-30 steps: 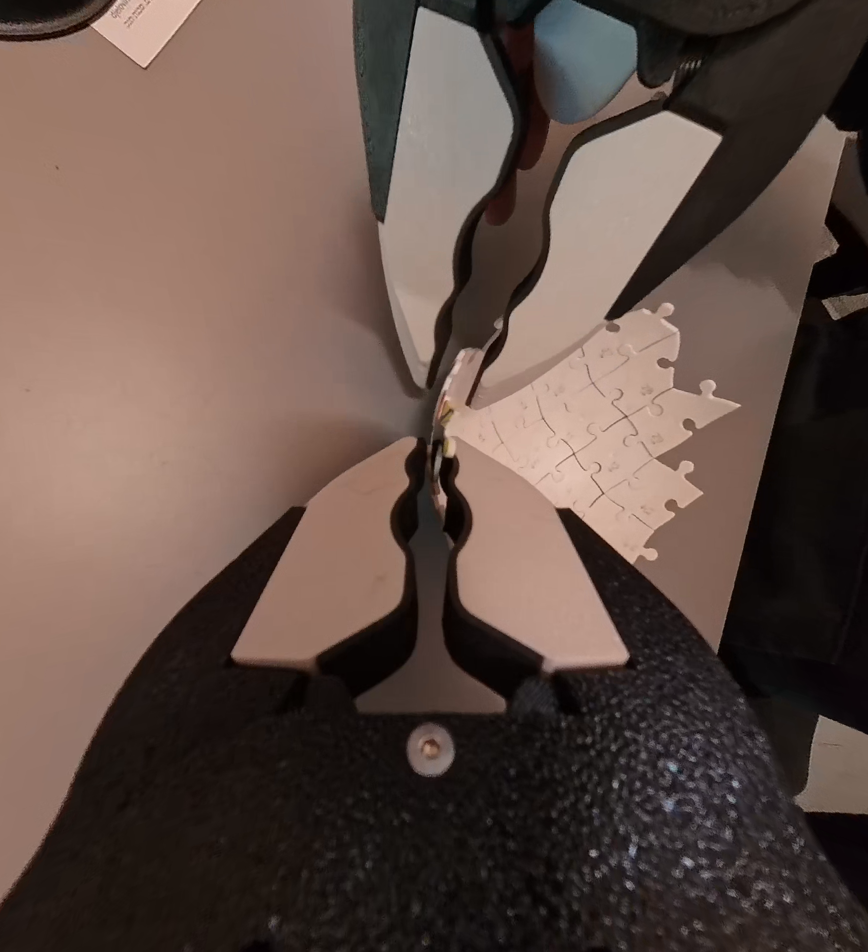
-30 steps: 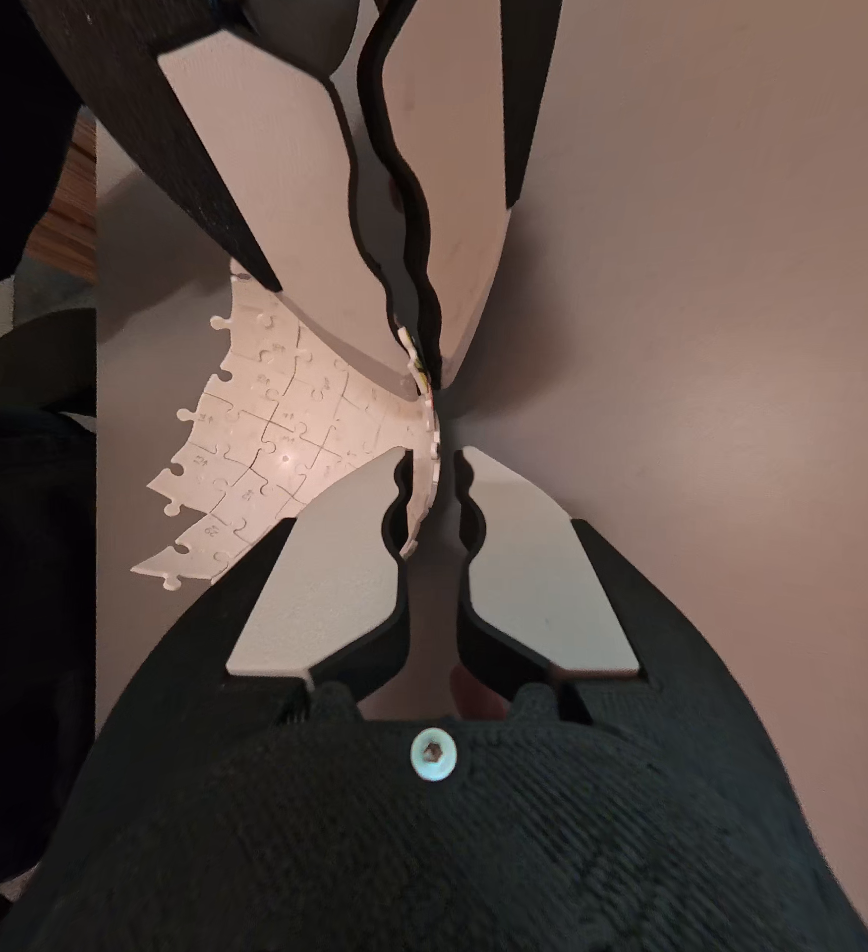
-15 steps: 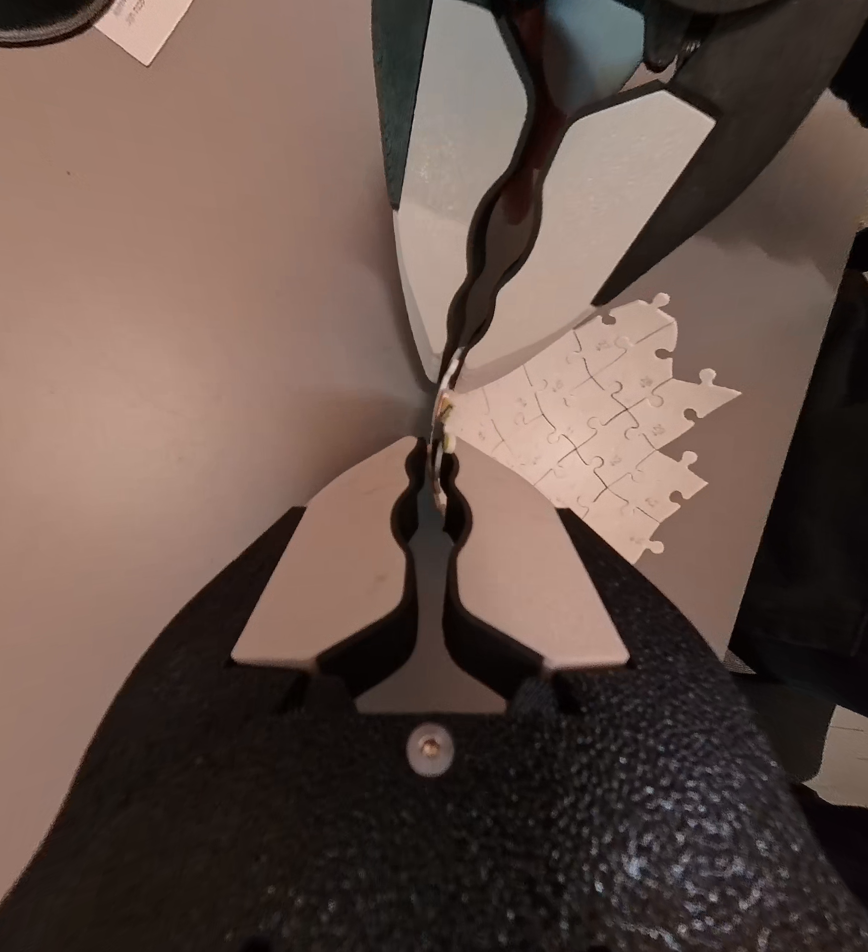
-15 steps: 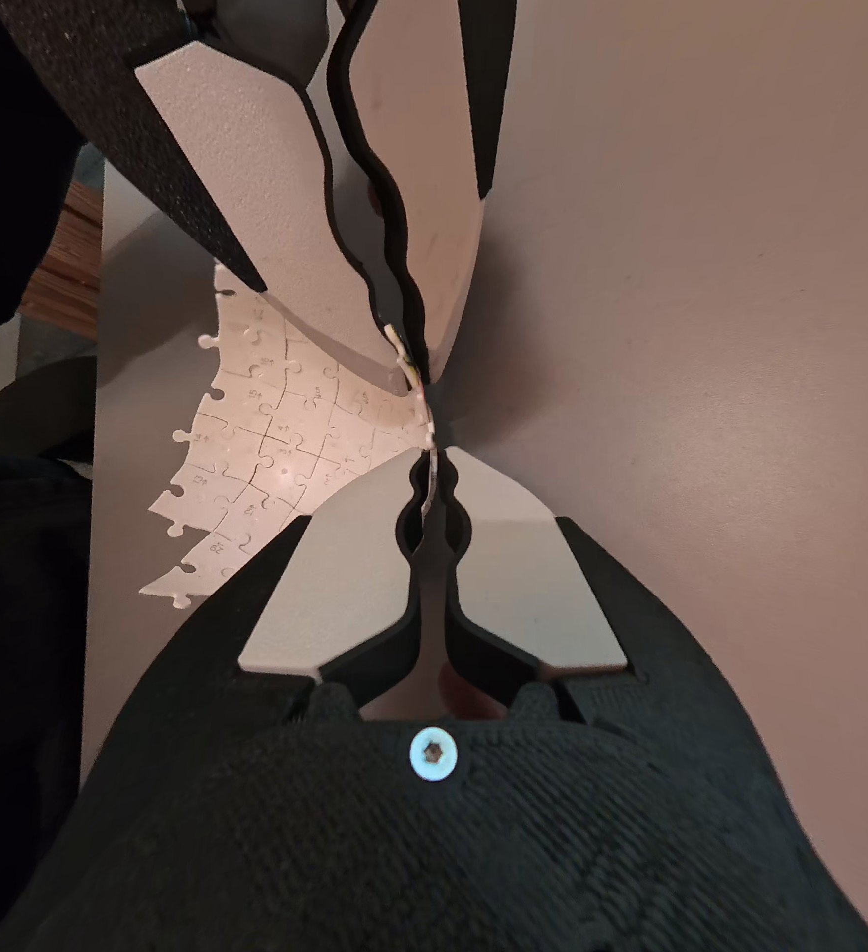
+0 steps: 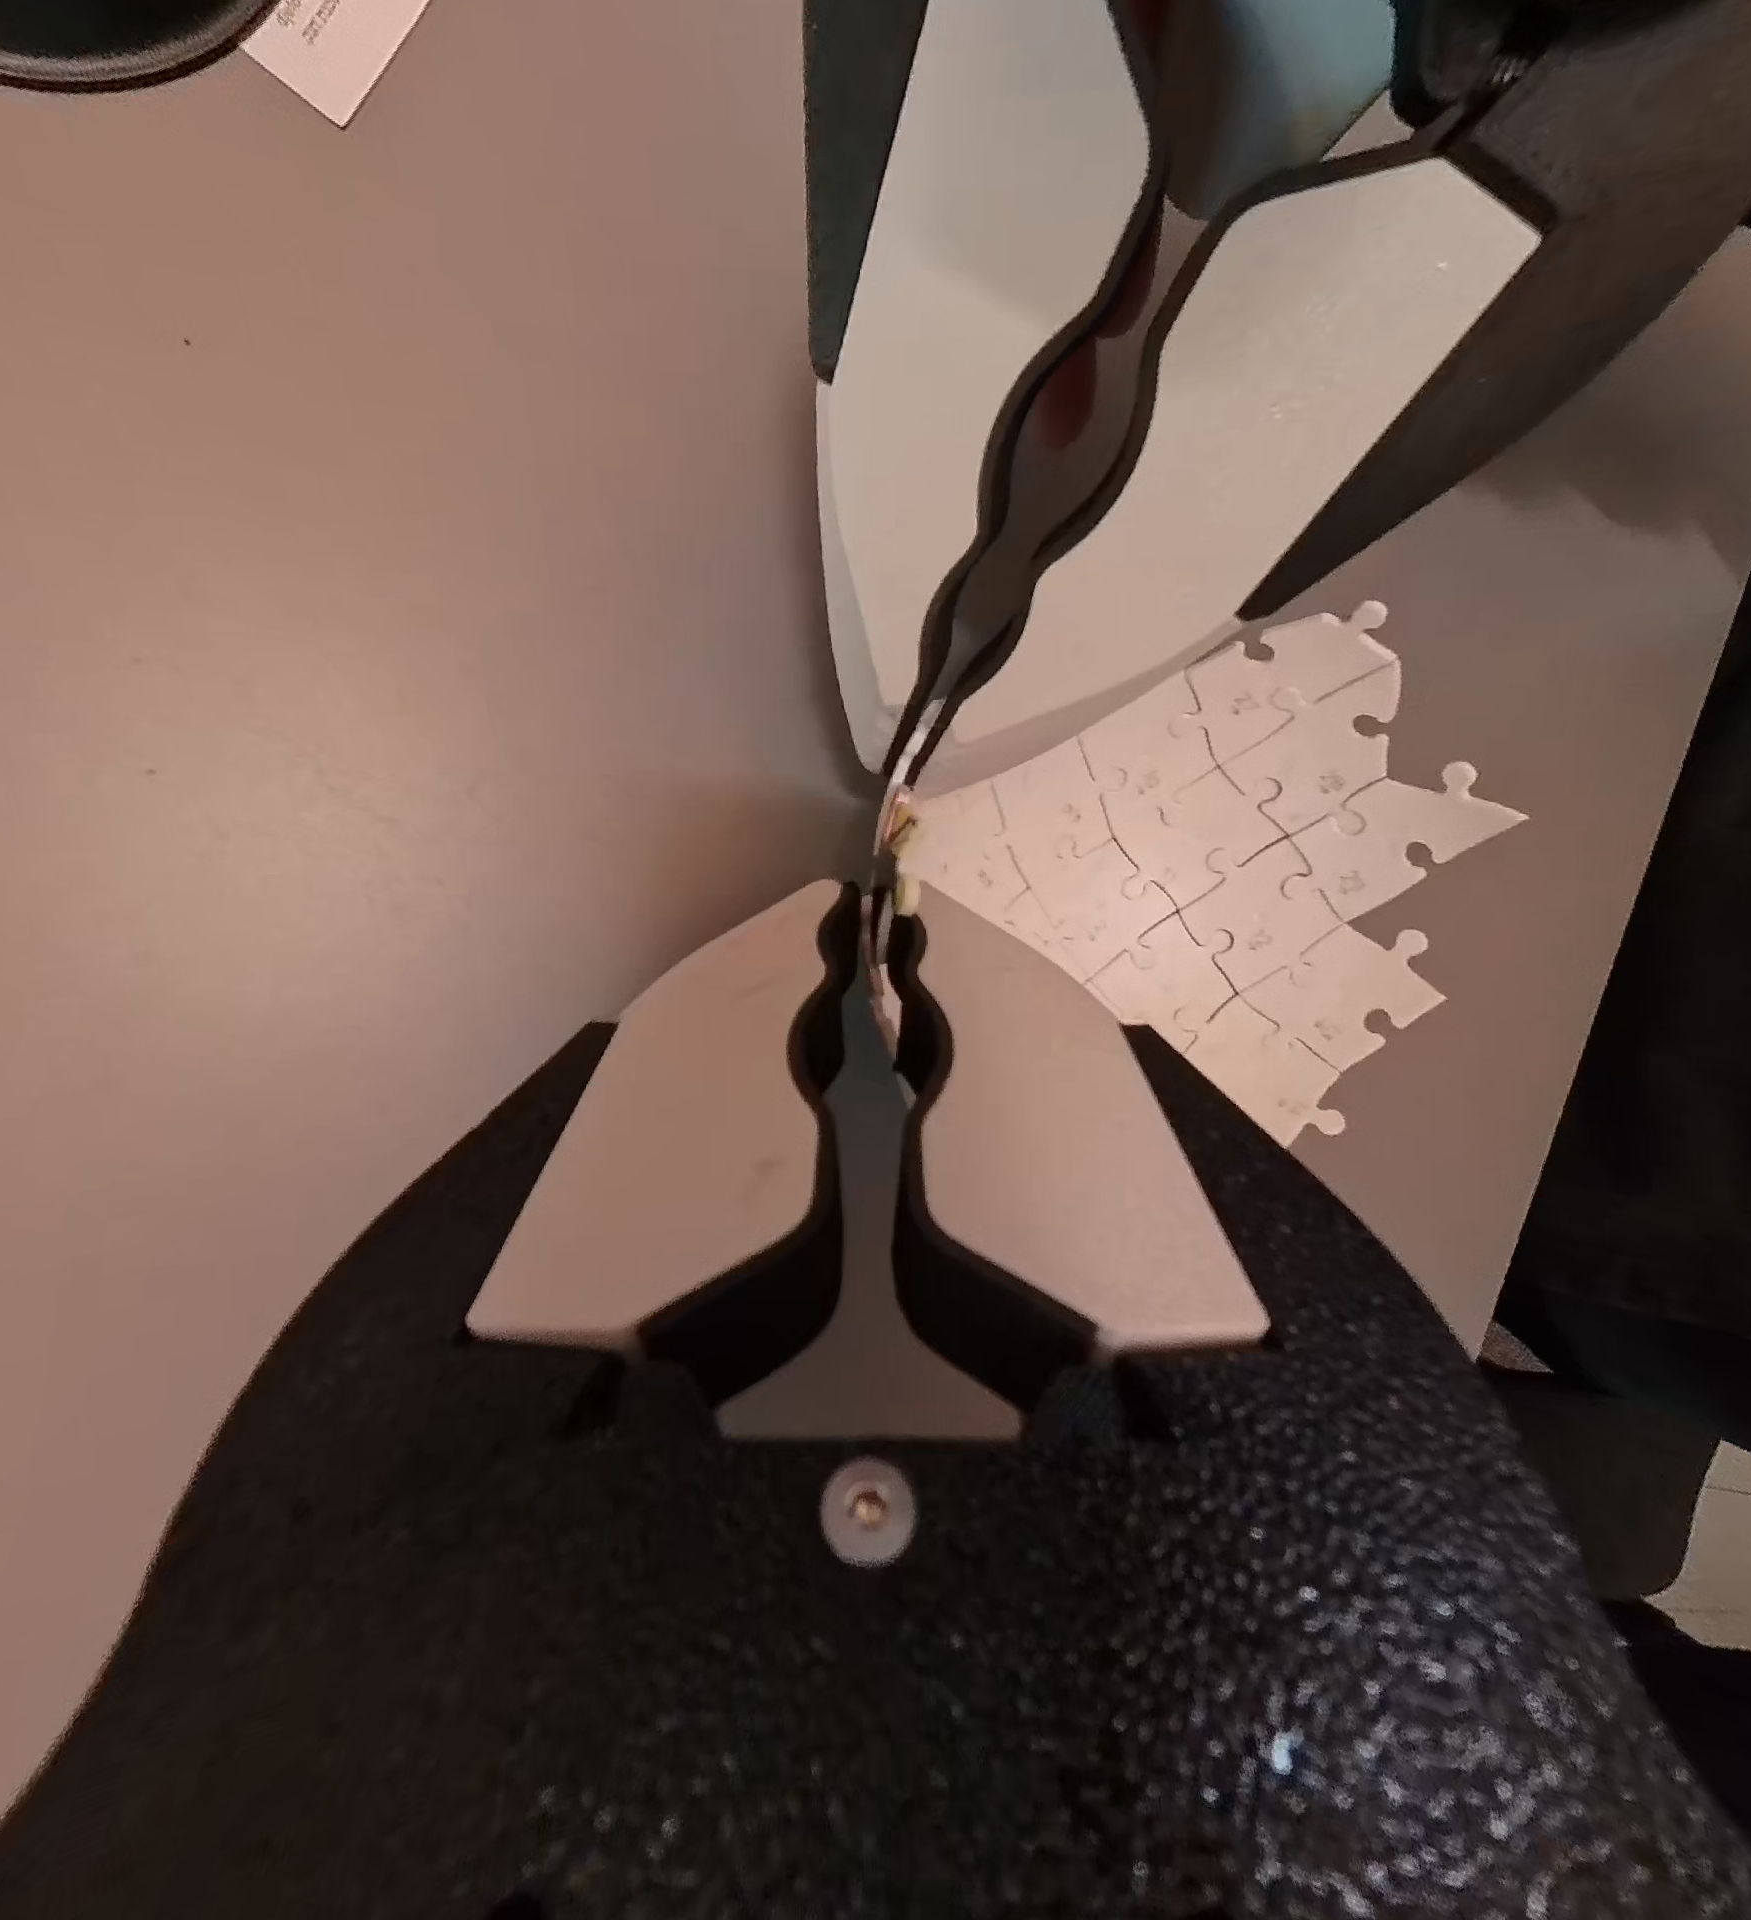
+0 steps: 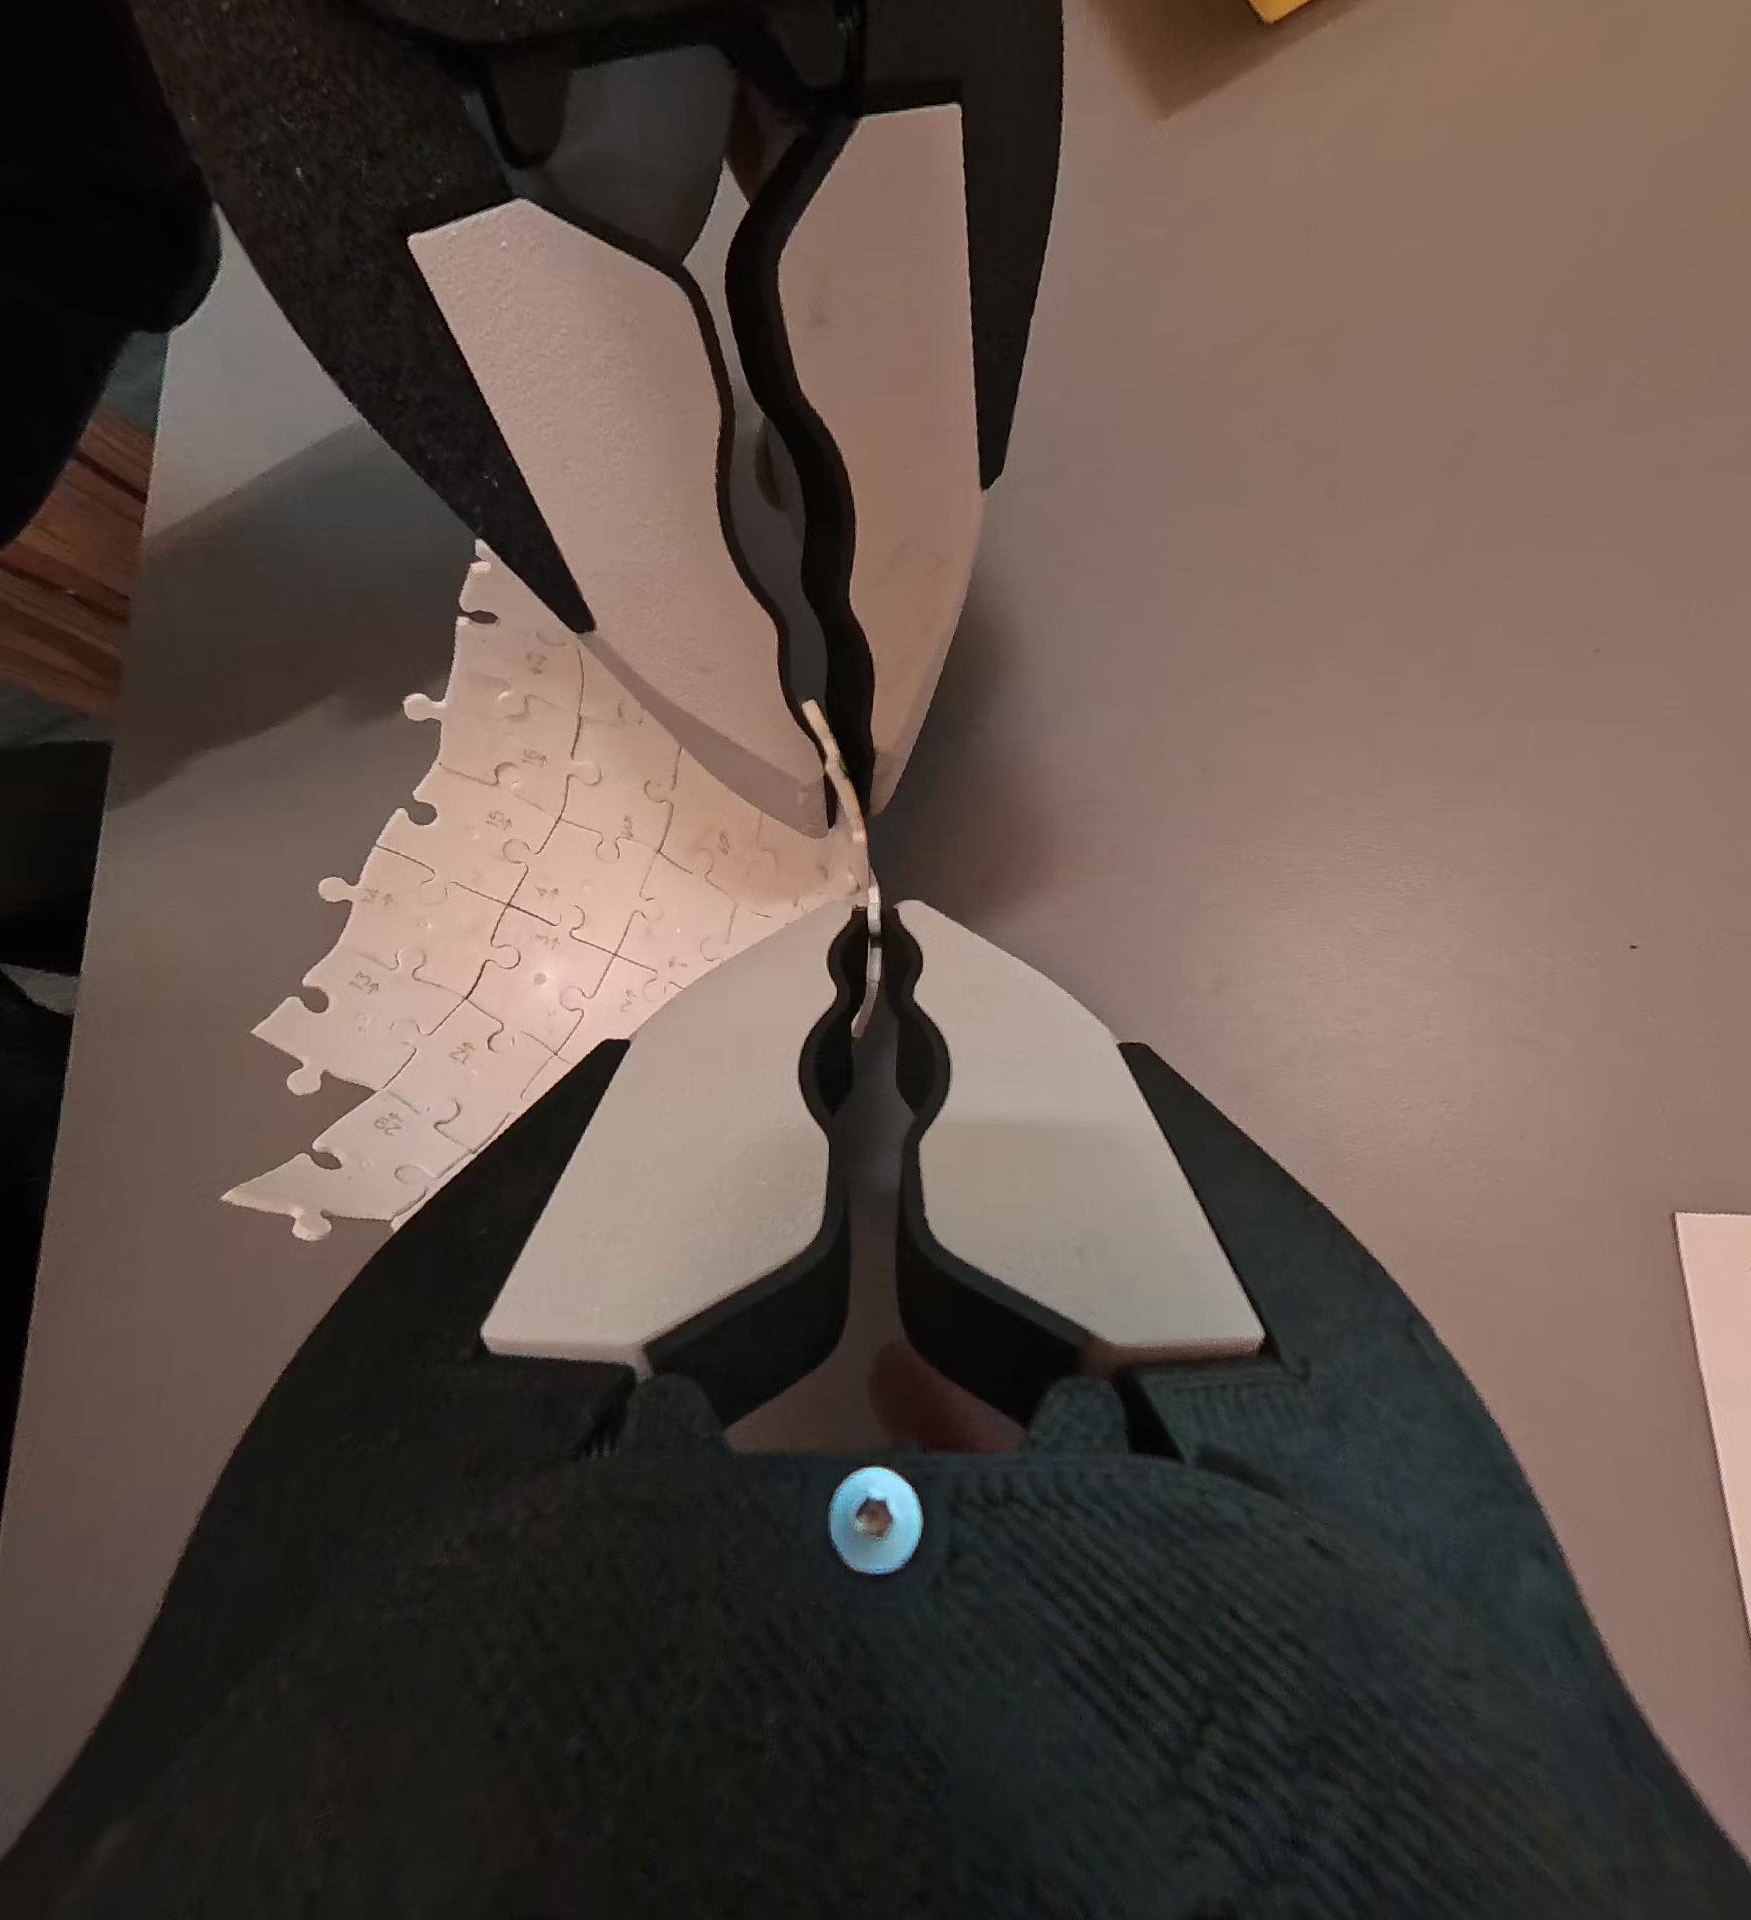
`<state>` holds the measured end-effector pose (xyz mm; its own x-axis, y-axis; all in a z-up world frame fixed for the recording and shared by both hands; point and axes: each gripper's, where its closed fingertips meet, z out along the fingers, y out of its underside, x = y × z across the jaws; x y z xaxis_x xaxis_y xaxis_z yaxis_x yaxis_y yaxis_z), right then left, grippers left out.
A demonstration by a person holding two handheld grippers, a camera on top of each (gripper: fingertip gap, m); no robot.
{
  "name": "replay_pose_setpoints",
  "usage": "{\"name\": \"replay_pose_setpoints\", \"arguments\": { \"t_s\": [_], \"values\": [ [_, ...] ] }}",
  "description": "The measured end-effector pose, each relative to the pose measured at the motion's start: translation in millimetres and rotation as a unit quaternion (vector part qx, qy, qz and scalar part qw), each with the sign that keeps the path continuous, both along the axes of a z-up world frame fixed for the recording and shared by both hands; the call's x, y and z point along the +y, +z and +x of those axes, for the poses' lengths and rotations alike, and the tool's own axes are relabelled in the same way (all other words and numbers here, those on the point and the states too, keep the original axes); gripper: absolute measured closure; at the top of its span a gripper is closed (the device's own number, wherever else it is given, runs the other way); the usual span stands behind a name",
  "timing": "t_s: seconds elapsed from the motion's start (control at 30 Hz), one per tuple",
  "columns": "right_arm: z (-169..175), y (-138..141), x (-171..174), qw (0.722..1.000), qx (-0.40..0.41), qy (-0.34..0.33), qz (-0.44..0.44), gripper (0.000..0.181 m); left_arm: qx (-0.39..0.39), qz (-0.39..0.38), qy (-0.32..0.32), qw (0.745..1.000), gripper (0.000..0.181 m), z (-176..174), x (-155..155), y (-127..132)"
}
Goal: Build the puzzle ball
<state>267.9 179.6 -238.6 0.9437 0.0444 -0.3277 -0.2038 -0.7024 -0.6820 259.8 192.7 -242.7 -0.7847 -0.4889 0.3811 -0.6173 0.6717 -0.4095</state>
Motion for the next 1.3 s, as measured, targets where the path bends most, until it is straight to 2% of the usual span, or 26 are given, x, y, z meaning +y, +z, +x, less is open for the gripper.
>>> {"name": "replay_pose_setpoints", "arguments": {
  "t_s": [0.43, 0.93, 1.3],
  "values": [
    [0.9, 3.4, -1.7, 0.999, 0.023, -0.043, 0.011, 0.179, 0.014, 0.01, 0.009, 1.0, 0.177, 1.2, -0.6, 3.7],
    [1.7, 2.4, -2.0, 0.998, 0.006, -0.058, -0.004, 0.179, -0.029, 0.049, -0.006, 0.998, 0.171, 7.7, 3.6, 5.5],
    [-1.1, 3.0, 1.5, 0.999, 0.003, -0.049, -0.007, 0.179, -0.051, 0.076, -0.056, 0.994, 0.175, 1.9, 5.1, 1.6]
  ]
}}
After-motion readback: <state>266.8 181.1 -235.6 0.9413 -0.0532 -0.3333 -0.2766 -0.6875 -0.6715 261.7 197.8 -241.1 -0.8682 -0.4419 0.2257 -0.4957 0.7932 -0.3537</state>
